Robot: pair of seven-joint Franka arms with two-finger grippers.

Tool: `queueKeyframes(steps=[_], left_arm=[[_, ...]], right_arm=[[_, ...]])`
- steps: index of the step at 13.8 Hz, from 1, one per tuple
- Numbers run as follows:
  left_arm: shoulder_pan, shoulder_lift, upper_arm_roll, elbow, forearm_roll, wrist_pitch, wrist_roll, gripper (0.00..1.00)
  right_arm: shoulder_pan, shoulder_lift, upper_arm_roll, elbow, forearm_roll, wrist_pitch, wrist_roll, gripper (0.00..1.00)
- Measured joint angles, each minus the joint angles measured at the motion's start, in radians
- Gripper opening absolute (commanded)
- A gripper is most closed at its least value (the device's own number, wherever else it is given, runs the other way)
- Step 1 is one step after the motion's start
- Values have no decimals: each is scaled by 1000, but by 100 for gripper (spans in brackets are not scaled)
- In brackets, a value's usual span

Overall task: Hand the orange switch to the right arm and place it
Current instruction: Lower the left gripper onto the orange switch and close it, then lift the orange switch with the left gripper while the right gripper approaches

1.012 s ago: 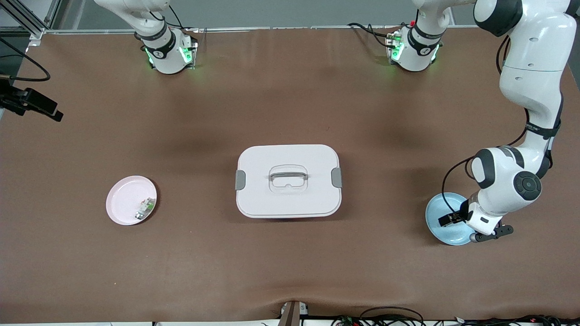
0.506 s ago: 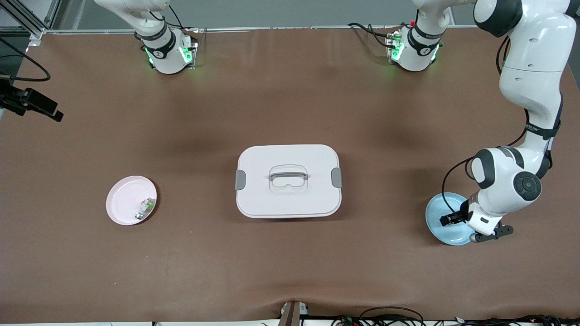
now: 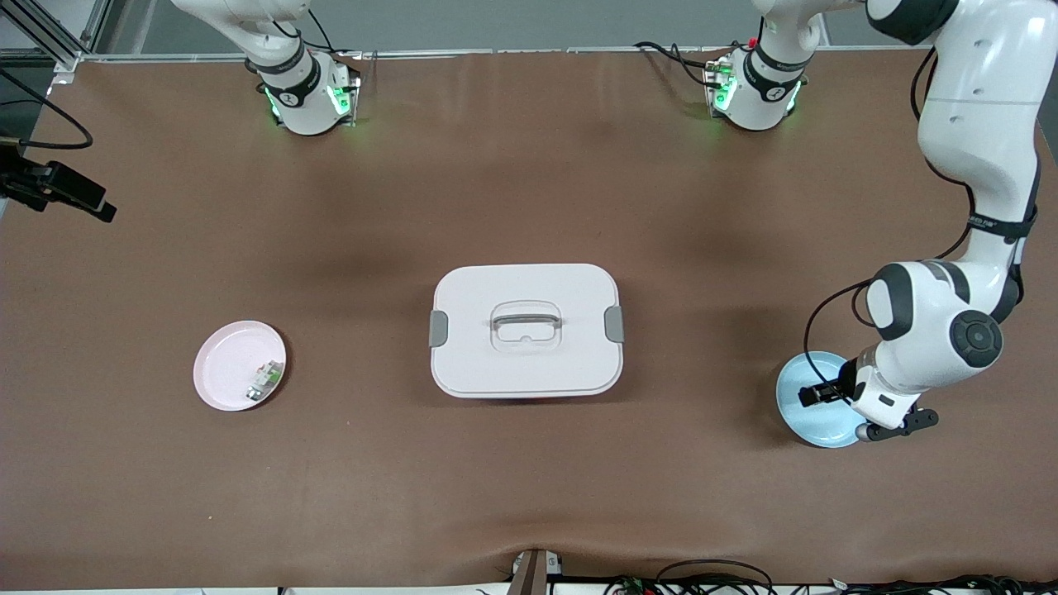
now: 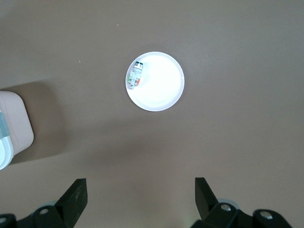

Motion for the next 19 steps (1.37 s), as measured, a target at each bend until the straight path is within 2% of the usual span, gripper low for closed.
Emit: queueKeyframes(steps=[4,7,12,15,19], left_arm=[[-5,-104,-90,3,-86,-131,-138,0],[-7,-143,-169,4,-162,-181,-343,0],[-15,-167,-336,97,-171,-295,-772,0],[-20,-168,-427,129,-195,-305,-996,0],[-51,-168,-474,175,-325,-305,-1243,0]], right_arm=[[2,7,1,0,0,1,0,100],[4,11,2,0,0,2,0,100],[12,22,4,1,0,4,0,100],[27,40,7,0,0,6,0,100],[96,67,11,1,29,8,2,100]])
